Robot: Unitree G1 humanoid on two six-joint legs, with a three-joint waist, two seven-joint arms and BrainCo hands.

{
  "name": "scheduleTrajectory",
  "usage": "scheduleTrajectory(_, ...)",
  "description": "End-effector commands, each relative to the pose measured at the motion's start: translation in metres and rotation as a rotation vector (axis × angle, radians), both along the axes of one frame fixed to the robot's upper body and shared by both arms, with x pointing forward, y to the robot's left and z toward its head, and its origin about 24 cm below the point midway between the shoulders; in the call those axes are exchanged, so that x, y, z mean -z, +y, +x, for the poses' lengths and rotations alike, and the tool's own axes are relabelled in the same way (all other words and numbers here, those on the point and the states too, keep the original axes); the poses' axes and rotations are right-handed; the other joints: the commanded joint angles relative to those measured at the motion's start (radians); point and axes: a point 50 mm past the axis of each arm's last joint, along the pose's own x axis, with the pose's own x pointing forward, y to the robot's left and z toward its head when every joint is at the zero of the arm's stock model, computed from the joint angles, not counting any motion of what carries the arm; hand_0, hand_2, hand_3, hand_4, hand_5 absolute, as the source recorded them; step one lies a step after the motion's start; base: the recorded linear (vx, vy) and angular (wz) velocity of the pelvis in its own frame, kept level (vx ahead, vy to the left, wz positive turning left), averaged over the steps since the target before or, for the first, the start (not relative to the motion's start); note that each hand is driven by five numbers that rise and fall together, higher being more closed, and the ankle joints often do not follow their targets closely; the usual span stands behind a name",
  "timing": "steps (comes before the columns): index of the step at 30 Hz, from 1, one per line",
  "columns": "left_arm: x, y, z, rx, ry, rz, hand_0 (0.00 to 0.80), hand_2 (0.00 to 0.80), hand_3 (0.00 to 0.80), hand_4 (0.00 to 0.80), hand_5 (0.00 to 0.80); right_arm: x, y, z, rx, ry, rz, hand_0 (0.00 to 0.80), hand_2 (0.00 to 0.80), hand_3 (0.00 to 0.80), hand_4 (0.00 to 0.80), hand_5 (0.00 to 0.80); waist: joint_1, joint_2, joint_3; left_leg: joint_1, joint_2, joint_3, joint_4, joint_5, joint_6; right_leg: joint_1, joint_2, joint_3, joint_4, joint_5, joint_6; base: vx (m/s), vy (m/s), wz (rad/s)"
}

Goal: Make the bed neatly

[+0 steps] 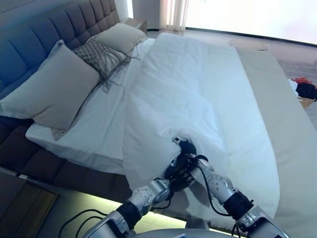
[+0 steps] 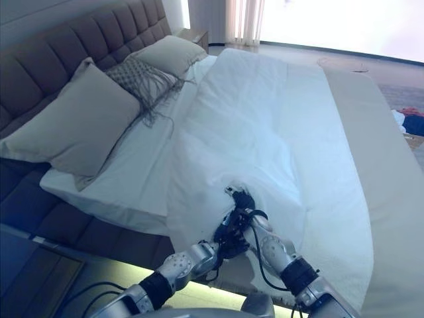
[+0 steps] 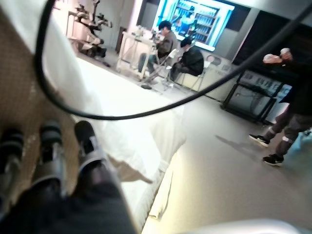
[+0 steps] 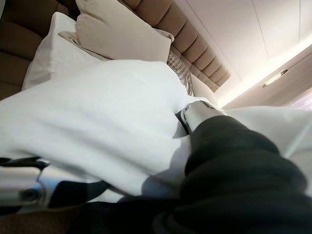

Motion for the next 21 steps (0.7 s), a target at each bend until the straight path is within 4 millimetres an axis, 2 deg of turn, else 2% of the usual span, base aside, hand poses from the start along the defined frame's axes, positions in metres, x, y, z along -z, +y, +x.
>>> scheduleTrajectory(1, -0.021, -0.017, 0.011, -0.042, -0.011, -0.147, 0.0, 0.0, 0.0, 0.0, 0.0, -0.044, 0.022, -0.002, -0.063, -0.187, 0.154, 0.8, 0.8, 0.8, 0.8, 0.8, 0.01, -0.018, -0.073, -0.043, 0.051, -0.001, 0.042, 0.049, 0.056, -0.016, -0.075, -0.031, -0.028, 0.088, 0.023, 0.039, 0.0, 0.01)
scheduleTrajectory(6, -0.005, -0.002, -0.006, -0.07, 0.039, -0.153, 0.0, 0.0, 0.0, 0.0, 0.0, -0.042, 0.008, -0.005, -0.021, -0.191, 0.148, 0.8, 0.8, 0.8, 0.8, 0.8, 0.026, -0.017, -0.069, -0.044, 0.053, -0.012, 0.039, 0.047, 0.058, -0.011, -0.076, -0.04, -0.03, 0.084, 0.023, 0.002, -0.001, 0.01)
scheduleTrajectory(14, 0.014, 0.017, -0.04, 0.005, 0.128, -0.138, 0.0, 0.0, 0.0, 0.0, 0.0, -0.04, -0.014, -0.005, 0.064, -0.203, 0.147, 0.8, 0.8, 0.8, 0.8, 0.8, 0.062, -0.013, -0.045, -0.067, 0.06, -0.034, 0.045, 0.053, 0.052, -0.014, -0.074, -0.065, -0.033, 0.088, 0.023, -0.024, -0.023, 0.04)
scheduleTrajectory(17, 0.014, 0.023, -0.038, 0.007, 0.111, -0.109, 0.0, 0.0, 0.0, 0.0, 0.0, -0.042, -0.018, -0.002, 0.077, -0.211, 0.15, 0.8, 0.8, 0.8, 0.8, 0.8, 0.069, -0.012, -0.036, -0.071, 0.062, -0.037, 0.048, 0.056, 0.048, -0.009, -0.073, -0.071, -0.039, 0.092, 0.023, -0.043, -0.02, 0.14)
scheduleTrajectory(21, 0.001, 0.022, -0.02, -0.017, 0.033, -0.084, 0.0, 0.0, 0.0, 0.0, 0.0, -0.045, -0.017, 0.002, 0.078, -0.212, 0.16, 0.8, 0.8, 0.8, 0.8, 0.8, 0.07, -0.01, -0.03, -0.069, 0.063, -0.038, 0.044, 0.058, 0.047, -0.003, -0.071, -0.071, -0.046, 0.095, 0.023, -0.009, -0.003, 0.01)
